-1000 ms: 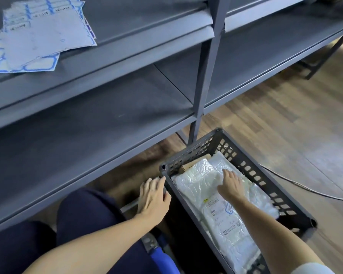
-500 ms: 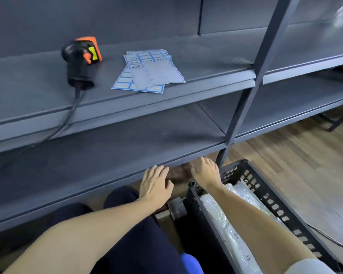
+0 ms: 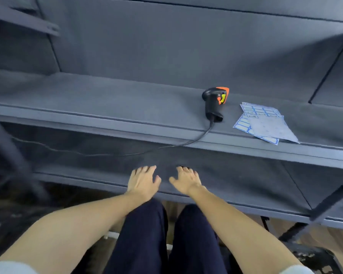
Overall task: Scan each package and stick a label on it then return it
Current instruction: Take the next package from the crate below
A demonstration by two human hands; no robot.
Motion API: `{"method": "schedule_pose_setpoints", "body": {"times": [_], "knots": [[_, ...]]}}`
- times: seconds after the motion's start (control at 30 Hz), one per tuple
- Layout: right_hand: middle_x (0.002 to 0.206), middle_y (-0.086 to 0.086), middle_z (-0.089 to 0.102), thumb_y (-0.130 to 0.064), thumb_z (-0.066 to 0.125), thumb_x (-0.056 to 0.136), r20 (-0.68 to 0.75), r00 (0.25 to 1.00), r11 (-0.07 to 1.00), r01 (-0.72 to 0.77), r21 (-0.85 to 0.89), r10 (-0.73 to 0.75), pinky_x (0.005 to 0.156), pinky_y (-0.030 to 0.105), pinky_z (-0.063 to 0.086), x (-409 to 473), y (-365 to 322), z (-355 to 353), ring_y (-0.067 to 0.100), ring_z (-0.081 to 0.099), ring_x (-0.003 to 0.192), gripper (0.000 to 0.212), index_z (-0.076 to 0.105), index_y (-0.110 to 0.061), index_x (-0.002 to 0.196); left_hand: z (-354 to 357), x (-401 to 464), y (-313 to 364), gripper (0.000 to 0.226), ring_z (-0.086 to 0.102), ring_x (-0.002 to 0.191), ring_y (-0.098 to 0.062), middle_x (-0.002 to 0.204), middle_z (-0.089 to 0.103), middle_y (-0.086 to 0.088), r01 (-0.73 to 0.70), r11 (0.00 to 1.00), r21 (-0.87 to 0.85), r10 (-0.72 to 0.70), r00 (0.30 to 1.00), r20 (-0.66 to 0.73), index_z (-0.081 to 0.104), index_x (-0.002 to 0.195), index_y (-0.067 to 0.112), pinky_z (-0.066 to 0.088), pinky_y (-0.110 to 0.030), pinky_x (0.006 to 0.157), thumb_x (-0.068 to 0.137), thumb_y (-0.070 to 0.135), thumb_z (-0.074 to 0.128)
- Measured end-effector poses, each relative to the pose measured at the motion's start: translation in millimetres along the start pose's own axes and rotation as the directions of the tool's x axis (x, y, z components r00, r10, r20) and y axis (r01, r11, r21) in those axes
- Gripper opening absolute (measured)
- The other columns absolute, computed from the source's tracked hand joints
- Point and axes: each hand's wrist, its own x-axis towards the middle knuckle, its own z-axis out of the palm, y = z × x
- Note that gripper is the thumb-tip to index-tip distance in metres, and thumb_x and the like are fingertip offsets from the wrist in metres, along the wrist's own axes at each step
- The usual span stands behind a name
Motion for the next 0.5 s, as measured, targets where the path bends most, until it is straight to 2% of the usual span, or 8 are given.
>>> {"method": "schedule_pose_setpoints", "body": {"times": [0.13,0.23,0.33,0.5], "knots": [[0.155,0.008,0.028,-0.045,0.037,0.097,0.144,0.970,0.977,0.206,-0.061,-0.196,0.117,0.039,0.017,15,-91,26,0.025,0.024,0.142,0.065,0.023,-0.012,0.151,-15,-30,-86,0.049,0.040,0.132,-0.021,0.143,0.045,0.000,0.195,0.980,0.027,-0.196,0.980,0.026,0.038,0.144,0.021,0.025,-0.033,0.109,0.098,0.039,0.037],[0.151,0.011,0.035,-0.046,0.040,0.096,0.259,0.912,0.930,0.355,-0.101,-0.320,0.113,0.040,0.025,11,-155,55,0.028,0.032,0.138,0.062,0.033,-0.010,0.146,-20,-63,-144,0.048,0.043,0.130,-0.021,0.139,0.049,-0.001,0.335,0.941,0.047,-0.337,0.941,0.025,0.044,0.140,0.020,0.028,-0.032,0.107,0.096,0.040,0.040],[0.145,0.010,0.043,-0.046,0.043,0.094,0.314,0.843,0.867,0.488,-0.100,-0.438,0.109,0.040,0.031,4,-212,82,0.029,0.039,0.132,0.057,0.041,-0.013,0.141,-25,-99,-197,0.049,0.044,0.129,-0.021,0.140,0.050,0.000,0.472,0.881,0.040,-0.471,0.882,-0.020,0.043,0.141,0.022,0.028,-0.032,0.107,0.096,0.041,0.041],[0.138,0.009,0.049,-0.044,0.046,0.092,0.379,0.763,0.791,0.601,-0.117,-0.523,0.111,0.044,0.028,-5,-281,121,0.029,0.040,0.131,0.053,0.048,-0.013,0.134,-22,-151,-275,0.051,0.041,0.132,-0.022,0.142,0.047,0.001,0.652,0.758,0.027,-0.651,0.758,-0.034,0.041,0.142,0.024,0.026,-0.036,0.109,0.095,0.044,0.039]]}}
